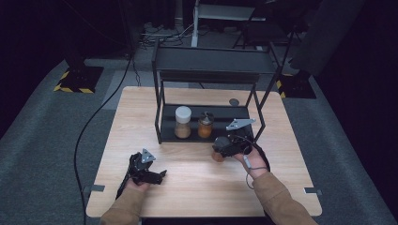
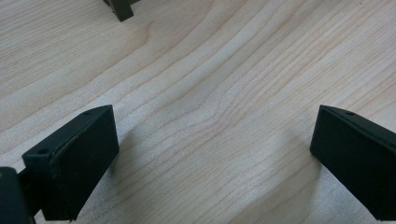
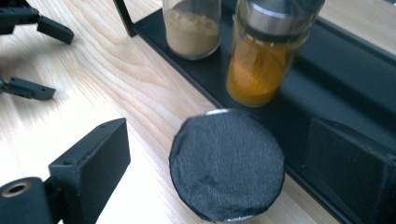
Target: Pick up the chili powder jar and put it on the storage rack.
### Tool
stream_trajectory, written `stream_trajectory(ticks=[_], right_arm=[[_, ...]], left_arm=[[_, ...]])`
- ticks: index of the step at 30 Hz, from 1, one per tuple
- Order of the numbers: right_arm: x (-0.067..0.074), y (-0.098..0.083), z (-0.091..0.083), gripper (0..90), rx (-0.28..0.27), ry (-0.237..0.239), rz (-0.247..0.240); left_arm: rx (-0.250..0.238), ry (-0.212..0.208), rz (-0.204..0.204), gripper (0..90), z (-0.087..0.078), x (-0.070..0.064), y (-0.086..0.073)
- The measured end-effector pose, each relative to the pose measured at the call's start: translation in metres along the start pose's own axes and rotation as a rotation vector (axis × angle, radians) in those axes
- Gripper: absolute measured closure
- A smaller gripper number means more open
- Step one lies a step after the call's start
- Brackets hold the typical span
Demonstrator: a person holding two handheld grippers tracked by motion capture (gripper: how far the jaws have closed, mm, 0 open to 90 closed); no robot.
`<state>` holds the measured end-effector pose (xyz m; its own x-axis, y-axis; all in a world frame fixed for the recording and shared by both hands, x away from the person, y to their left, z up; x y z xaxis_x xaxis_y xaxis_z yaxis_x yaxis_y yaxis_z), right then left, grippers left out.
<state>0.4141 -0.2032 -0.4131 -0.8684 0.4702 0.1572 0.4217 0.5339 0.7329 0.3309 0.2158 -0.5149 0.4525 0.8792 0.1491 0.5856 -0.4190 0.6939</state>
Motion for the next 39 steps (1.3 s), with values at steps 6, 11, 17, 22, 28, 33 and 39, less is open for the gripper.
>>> stream_trajectory(ticks=[6, 11, 17, 22, 28, 33, 39], right_arm=[[-0.004, -0.009, 0.007, 6.3, 0.008, -0.002, 0.004], [-0.008, -0.015, 0.012, 6.4, 0.010, -0.002, 0.016], [-0.012, -0.020, 0.020, 7.2, 0.025, -0.002, 0.015], [-0.015, -0.023, 0.025, 10.0, 0.038, -0.001, 0.022], [-0.019, -0.027, 0.031, 15.4, 0.051, 0.009, 0.028], [-0.020, -0.028, 0.037, 20.8, 0.067, 0.018, 0.020], [-0.021, -0.029, 0.038, 29.3, 0.064, 0.037, 0.011]], left_arm=[[0.000, 0.000, -0.003, 0.6, 0.000, 0.000, 0.000], [0.000, 0.000, -0.001, 0.7, 0.000, 0.000, 0.000], [0.000, 0.000, -0.001, 0.7, 0.000, 0.000, 0.000], [0.001, 0.001, 0.000, 0.7, 0.000, 0.000, 0.000], [0.000, 0.000, -0.001, 0.7, 0.000, 0.000, 0.000], [0.000, 0.000, -0.001, 0.7, 0.000, 0.000, 0.000], [0.000, 0.000, -0.001, 0.6, 0.000, 0.000, 0.000]])
Point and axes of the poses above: each handheld gripper's, and its own axes: z roughly forward along the jaws, y roughly out of its top, x roughly to its left, the point moved 8 cm from there along z, roughly forward along the jaws, and after that the axes turned 12 degrees about y, right-handed, at the moved point
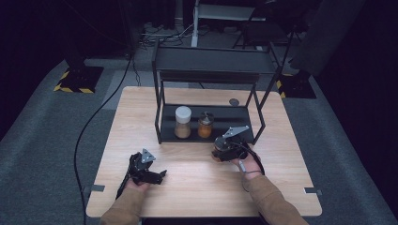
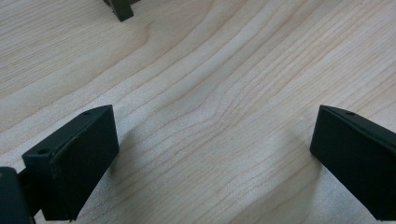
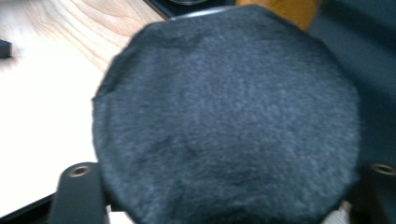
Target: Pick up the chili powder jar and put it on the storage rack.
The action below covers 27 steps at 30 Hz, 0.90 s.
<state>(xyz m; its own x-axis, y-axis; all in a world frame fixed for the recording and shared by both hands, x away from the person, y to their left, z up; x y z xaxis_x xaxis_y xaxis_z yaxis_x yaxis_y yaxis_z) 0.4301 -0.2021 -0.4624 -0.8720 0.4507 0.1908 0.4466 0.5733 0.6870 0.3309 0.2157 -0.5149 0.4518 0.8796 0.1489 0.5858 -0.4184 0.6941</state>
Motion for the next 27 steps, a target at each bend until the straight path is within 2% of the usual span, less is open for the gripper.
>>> stream_trajectory(ticks=[3, 16, 27], right_arm=[[0.004, 0.002, -0.001, 30.9, 0.010, -0.022, -0.020], [0.010, 0.010, -0.009, 31.2, -0.005, -0.019, -0.023], [0.016, 0.024, -0.024, 31.2, -0.007, -0.044, -0.044]], left_arm=[[0.000, 0.000, 0.000, 0.7, 0.000, 0.000, 0.000], [0.001, 0.000, 0.000, 0.7, 0.000, 0.000, 0.000], [0.002, -0.001, -0.003, 0.6, 0.000, 0.000, 0.000]])
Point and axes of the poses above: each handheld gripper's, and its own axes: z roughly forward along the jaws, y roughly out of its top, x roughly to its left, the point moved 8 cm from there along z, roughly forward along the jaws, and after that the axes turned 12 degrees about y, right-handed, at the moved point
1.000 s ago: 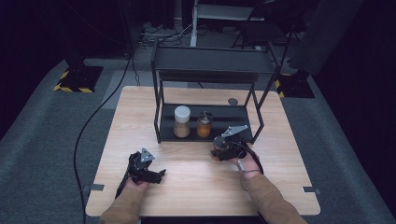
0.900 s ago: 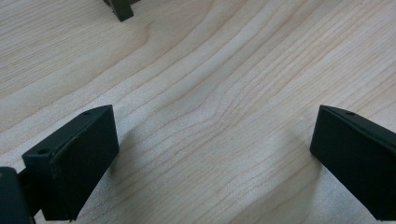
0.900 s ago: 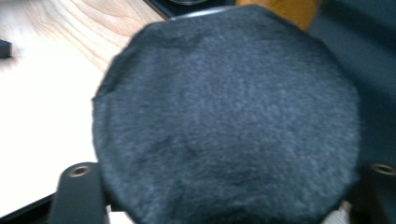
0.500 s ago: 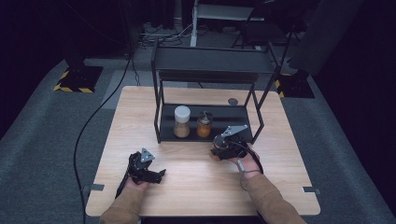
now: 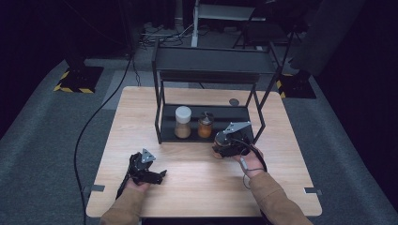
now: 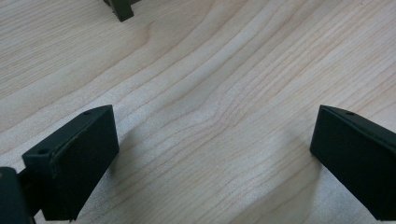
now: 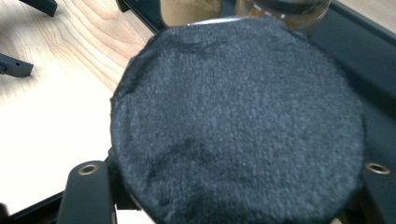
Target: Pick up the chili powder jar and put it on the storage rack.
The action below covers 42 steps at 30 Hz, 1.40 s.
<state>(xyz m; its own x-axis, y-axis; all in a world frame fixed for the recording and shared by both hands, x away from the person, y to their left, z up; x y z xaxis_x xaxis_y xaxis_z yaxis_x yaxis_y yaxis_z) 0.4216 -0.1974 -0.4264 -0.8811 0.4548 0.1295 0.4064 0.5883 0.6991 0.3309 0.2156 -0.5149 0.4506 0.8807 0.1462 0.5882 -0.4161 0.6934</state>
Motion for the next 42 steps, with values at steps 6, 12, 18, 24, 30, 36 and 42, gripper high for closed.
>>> stream_trajectory(ticks=[6, 12, 18, 24, 30, 36, 42], right_arm=[[0.000, 0.008, -0.008, 31.2, 0.000, -0.016, -0.010], [0.000, 0.018, -0.017, 31.2, -0.001, -0.030, -0.022], [-0.003, 0.025, -0.025, 31.2, -0.004, -0.043, -0.018], [-0.006, 0.028, -0.030, 31.2, -0.012, -0.054, -0.012], [-0.010, 0.032, -0.035, 31.2, -0.016, -0.070, -0.006], [-0.017, 0.033, -0.036, 31.2, -0.016, -0.085, 0.001], [-0.026, 0.034, -0.033, 31.2, -0.011, -0.100, 0.017]], left_arm=[[-0.001, 0.000, 0.003, 0.6, 0.000, 0.000, 0.000], [0.000, 0.001, 0.002, 0.7, 0.000, 0.000, 0.000], [0.000, 0.000, 0.000, 0.7, 0.000, 0.000, 0.000], [0.000, 0.000, 0.000, 0.7, 0.000, 0.000, 0.000], [-0.001, 0.000, 0.003, 0.6, 0.000, 0.000, 0.000], [0.000, 0.000, 0.002, 0.6, 0.000, 0.000, 0.000], [0.001, 0.000, 0.002, 0.6, 0.000, 0.000, 0.000]])
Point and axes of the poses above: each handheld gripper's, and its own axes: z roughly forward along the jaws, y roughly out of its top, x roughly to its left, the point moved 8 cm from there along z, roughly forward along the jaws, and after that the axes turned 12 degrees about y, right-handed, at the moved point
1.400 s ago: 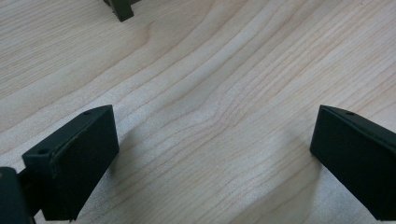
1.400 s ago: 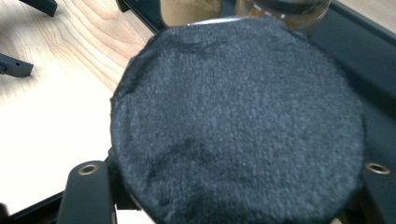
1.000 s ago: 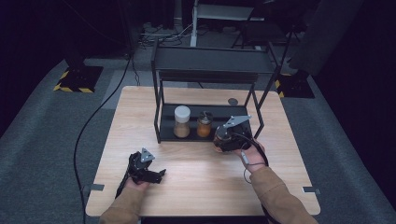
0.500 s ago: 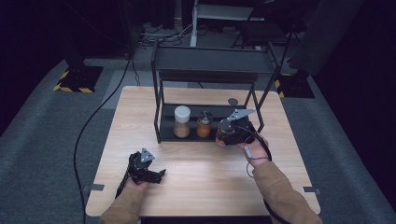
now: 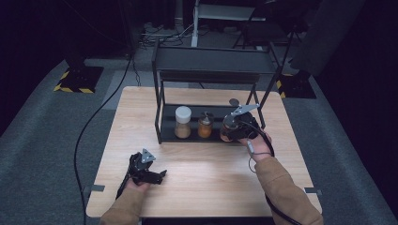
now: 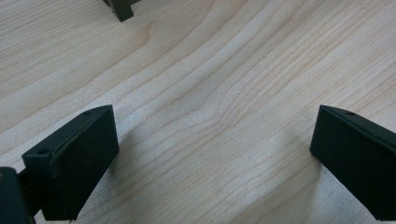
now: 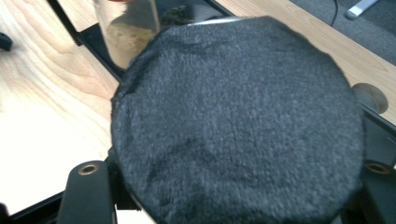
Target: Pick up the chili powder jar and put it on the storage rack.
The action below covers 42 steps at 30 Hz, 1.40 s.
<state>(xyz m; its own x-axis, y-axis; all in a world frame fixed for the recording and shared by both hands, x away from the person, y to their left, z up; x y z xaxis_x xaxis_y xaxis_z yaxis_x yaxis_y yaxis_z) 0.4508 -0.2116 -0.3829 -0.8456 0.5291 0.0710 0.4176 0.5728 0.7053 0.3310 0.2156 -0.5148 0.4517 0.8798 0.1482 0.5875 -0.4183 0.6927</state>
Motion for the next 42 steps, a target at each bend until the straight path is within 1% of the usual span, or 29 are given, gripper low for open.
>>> stream_trajectory(ticks=[6, 10, 14, 21, 32, 34, 39, 40, 42], right_arm=[[-0.009, 0.000, 0.006, 31.2, 0.002, -0.015, 0.012], [-0.016, -0.001, 0.014, 31.2, 0.009, -0.022, 0.028], [-0.021, -0.003, 0.023, 31.2, 0.022, -0.026, 0.033], [-0.029, -0.007, 0.035, 31.2, 0.024, -0.027, 0.057], [-0.038, -0.011, 0.053, 31.2, 0.036, -0.025, 0.084], [-0.040, -0.013, 0.055, 31.2, 0.035, -0.023, 0.083], [-0.044, -0.015, 0.060, 31.2, 0.036, -0.018, 0.101], [-0.044, -0.015, 0.062, 31.2, 0.041, -0.019, 0.098], [-0.044, -0.015, 0.063, 31.1, 0.032, -0.017, 0.091]], left_arm=[[0.000, 0.000, 0.000, 0.7, 0.000, 0.000, 0.000], [0.000, 0.000, 0.000, 0.6, 0.000, 0.000, 0.000], [-0.001, -0.001, -0.001, 0.6, 0.000, 0.000, 0.000], [-0.001, -0.001, -0.001, 0.6, 0.000, 0.000, 0.000], [-0.001, 0.000, -0.002, 0.6, 0.000, 0.000, 0.000], [-0.001, 0.001, -0.003, 0.6, 0.000, 0.000, 0.000], [-0.001, 0.001, -0.003, 0.6, 0.001, 0.000, 0.000], [-0.001, 0.001, -0.002, 0.6, 0.000, 0.000, 0.000], [0.000, 0.002, -0.002, 0.6, 0.000, 0.000, 0.000]])
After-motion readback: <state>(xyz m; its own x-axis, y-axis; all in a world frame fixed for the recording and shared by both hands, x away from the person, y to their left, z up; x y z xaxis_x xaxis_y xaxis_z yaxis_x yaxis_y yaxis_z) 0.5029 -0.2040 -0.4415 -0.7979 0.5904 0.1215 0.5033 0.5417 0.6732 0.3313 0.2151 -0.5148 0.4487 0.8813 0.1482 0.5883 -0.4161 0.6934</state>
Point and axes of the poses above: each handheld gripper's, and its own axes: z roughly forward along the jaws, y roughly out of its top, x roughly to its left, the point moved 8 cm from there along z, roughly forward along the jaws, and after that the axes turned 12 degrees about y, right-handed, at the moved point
